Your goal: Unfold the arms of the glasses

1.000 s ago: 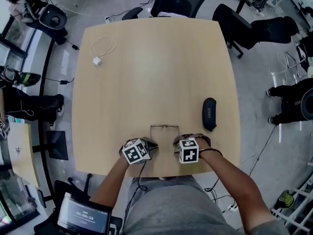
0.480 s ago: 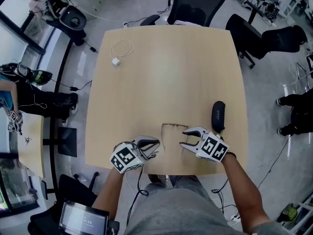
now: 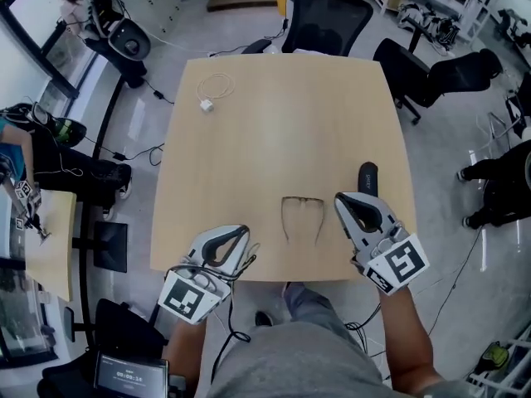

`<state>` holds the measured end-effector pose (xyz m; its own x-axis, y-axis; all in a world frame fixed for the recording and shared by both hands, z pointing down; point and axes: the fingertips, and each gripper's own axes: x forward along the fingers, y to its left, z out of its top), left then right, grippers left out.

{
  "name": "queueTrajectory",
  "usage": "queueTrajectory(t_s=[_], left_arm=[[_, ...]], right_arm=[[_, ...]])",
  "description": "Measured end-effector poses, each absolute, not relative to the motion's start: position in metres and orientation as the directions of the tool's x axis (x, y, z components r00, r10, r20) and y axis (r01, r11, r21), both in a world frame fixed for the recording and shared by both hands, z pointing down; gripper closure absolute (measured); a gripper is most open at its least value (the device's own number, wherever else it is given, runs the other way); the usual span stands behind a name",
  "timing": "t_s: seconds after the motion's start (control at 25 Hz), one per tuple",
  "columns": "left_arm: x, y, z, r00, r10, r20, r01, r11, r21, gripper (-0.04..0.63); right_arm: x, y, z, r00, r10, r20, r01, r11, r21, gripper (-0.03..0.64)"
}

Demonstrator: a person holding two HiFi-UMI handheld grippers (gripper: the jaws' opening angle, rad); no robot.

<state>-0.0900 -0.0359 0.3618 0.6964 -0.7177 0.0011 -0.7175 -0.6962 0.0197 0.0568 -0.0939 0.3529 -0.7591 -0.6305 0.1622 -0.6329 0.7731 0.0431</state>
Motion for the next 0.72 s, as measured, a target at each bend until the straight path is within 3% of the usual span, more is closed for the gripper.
queueTrajectory(t_s=[0.28, 0.72], left_arm=[[-0.133, 0.063, 0.306, 0.650, -0.754, -0.094, -0.759, -0.650, -0.039, 0.584], [-0.169, 0.196, 0.271, 0.650, -0.738, -0.179, -0.759, -0.636, -0.138, 0.584]], right_arm=[[0.055, 0.005, 0.279, -0.680, -0.733, 0.007, -0.731, 0.678, 0.078, 0.609], [0.046, 0.169, 0.237, -0.660, -0.750, -0.055, -0.748, 0.648, 0.146, 0.609]])
